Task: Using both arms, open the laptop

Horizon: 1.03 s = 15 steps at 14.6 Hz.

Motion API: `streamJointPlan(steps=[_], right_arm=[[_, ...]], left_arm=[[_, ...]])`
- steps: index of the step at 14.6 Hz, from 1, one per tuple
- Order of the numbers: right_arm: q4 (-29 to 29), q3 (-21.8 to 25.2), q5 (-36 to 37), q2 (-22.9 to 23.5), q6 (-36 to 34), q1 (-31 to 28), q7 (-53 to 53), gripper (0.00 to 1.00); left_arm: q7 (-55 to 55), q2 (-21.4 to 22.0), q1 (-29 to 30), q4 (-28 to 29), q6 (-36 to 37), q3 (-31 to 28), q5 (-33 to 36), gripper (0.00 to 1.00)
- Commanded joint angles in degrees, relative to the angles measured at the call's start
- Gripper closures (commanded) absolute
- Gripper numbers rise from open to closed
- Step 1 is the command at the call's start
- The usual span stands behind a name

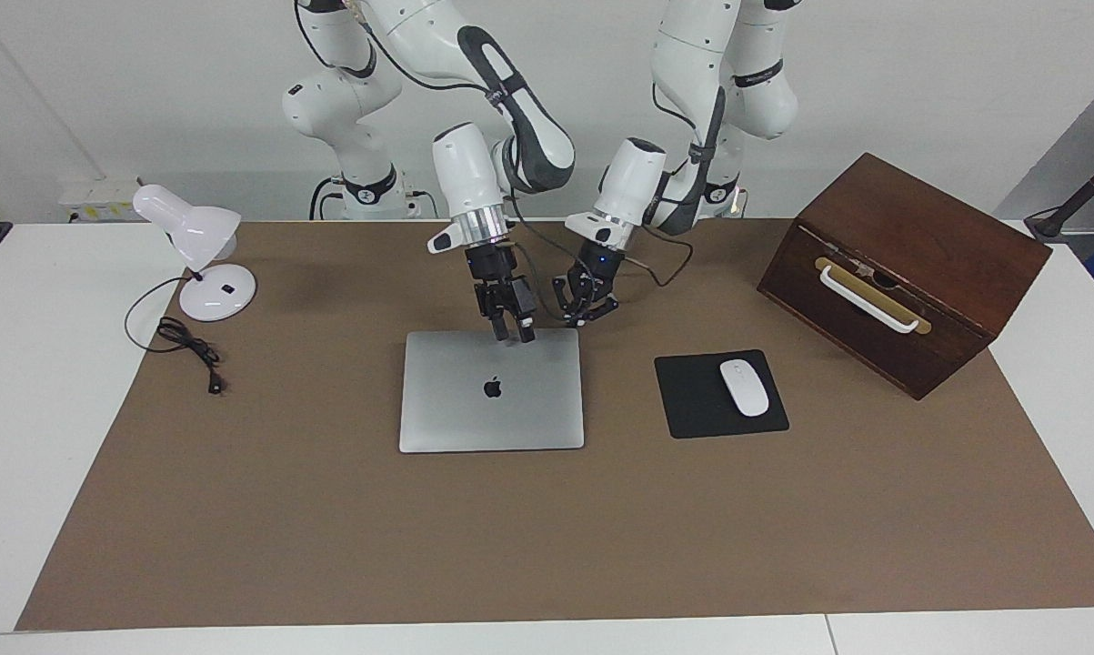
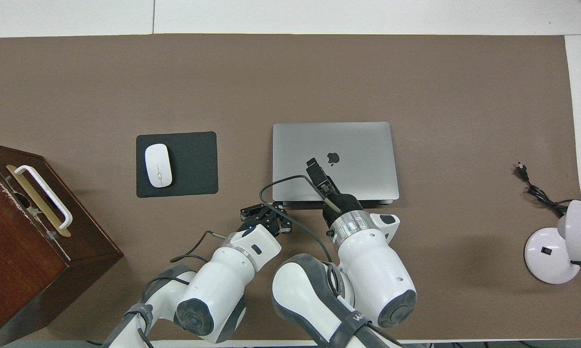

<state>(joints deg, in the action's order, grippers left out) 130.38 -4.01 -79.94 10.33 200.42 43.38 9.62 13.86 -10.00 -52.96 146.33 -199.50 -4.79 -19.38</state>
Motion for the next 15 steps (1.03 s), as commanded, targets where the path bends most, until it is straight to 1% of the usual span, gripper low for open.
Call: streamJointPlan(steps=[1,3,5,10,12,14,15], right_arm=[[4.4,0.0,-2.7,-2.8,0.2,0.7,-9.1,0.0],[5.1,0.0,-4.5,-3.1,-0.2,0.7,-13.4,0.0],[5.2,0.0,-6.4,-3.2,-0.6,0.6,-15.2,0.0],[5.2,-0.1,-6.6,-3.3,-0.7,0.6,-15.5,0.0],[5.2,-0.1,-7.1,-3.4,-0.9,0.7,-15.5,0.0],[5.2,-0.3,-10.0,-3.7,-1.1,2.2,-15.8,0.0],[5.2,-0.3,-10.1,-3.8,-1.0,2.5,-15.9,0.0]], left_arm=[[-0.1,-2.0,-0.1,-1.9,-1.2,-0.5,-1.5,1.0],[-0.1,-2.1,-0.1,-2.1,-1.2,-0.6,-1.5,1.0],[-0.4,-3.2,0.3,-2.7,-1.2,-0.6,-1.5,1.0],[-0.7,-5.4,0.4,-4.3,-1.2,-0.7,-1.5,1.0],[-0.7,-5.4,0.3,-4.2,-1.3,-0.7,-1.5,1.0],[-0.7,-5.5,0.3,-4.4,-1.3,-0.7,-1.4,1.0],[-0.8,-5.5,0.4,-4.6,-1.3,-0.7,-1.4,1.0]])
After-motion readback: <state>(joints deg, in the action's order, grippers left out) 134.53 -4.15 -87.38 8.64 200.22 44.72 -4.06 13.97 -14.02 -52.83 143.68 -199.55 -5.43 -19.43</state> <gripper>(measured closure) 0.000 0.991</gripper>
